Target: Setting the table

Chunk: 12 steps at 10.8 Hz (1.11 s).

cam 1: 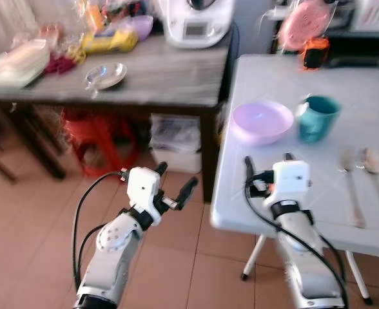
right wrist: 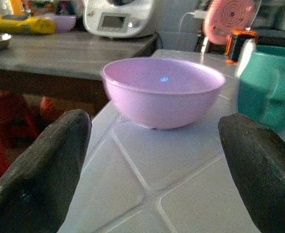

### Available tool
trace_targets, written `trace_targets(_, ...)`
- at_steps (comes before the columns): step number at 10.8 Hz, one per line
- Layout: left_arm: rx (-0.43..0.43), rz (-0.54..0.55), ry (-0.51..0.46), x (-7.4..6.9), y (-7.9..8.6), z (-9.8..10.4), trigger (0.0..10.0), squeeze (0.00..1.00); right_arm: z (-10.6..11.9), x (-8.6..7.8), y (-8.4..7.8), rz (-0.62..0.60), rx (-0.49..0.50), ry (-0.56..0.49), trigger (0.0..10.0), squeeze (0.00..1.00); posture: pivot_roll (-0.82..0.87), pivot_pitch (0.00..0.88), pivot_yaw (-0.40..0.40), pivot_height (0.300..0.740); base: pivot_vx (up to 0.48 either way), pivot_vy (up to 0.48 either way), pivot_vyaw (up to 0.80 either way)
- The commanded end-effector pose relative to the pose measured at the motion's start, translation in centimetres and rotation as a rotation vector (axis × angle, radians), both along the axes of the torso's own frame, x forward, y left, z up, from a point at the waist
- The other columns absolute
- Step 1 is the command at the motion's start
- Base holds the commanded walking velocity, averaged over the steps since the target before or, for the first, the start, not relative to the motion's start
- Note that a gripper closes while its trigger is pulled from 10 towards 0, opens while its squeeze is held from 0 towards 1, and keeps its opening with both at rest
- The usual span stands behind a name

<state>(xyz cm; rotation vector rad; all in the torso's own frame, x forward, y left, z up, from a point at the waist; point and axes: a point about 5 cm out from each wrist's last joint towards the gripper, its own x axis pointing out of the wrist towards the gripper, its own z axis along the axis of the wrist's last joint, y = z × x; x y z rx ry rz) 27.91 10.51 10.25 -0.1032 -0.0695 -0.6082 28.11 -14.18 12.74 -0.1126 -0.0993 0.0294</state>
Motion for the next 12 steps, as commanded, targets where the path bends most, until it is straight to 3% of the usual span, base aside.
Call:
trace_targets(1,0.009,-0.018,-0.022,0.0,-0.2,0.4,10.0,0.00,0.0,0.0,-0.2,-0.009,0.004,0.001,10.0,0.00,-0.11,0.067,0.123,0.740,0.277,0.000,-0.52)
trace_targets(4,0.012,-0.022,-0.019,-0.1,-0.2,0.3,10.0,0.00,-0.1,-0.1,-0.2,-0.011,0.009,0.007,10.0,0.00,-0.11,0.071,0.126,0.740,0.273,0.000,-0.49)
trace_targets(8,0.011,-0.019,-0.011,-0.2,-0.1,0.2,10.0,0.00,-0.1,-0.1,-0.1,-0.007,0.005,0.002,10.0,0.00,-0.11,0.071,0.124,0.740,0.000,0.000,0.00)
trace_targets(10,0.021,-0.003,-0.003,-0.5,0.5,-0.1,10.0,0.00,0.3,-0.2,0.2,0.015,-0.032,-0.020,10.0,0.00,-0.11,0.076,0.124,0.740,0.000,0.000,0.00)
trace_targets(12,0.051,-0.063,0.016,-1.3,1.3,-0.6,10.0,0.00,1.2,-0.3,0.7,0.064,-0.099,-0.051,10.0,0.00,-0.11,0.082,0.125,0.740,0.000,0.000,0.00)
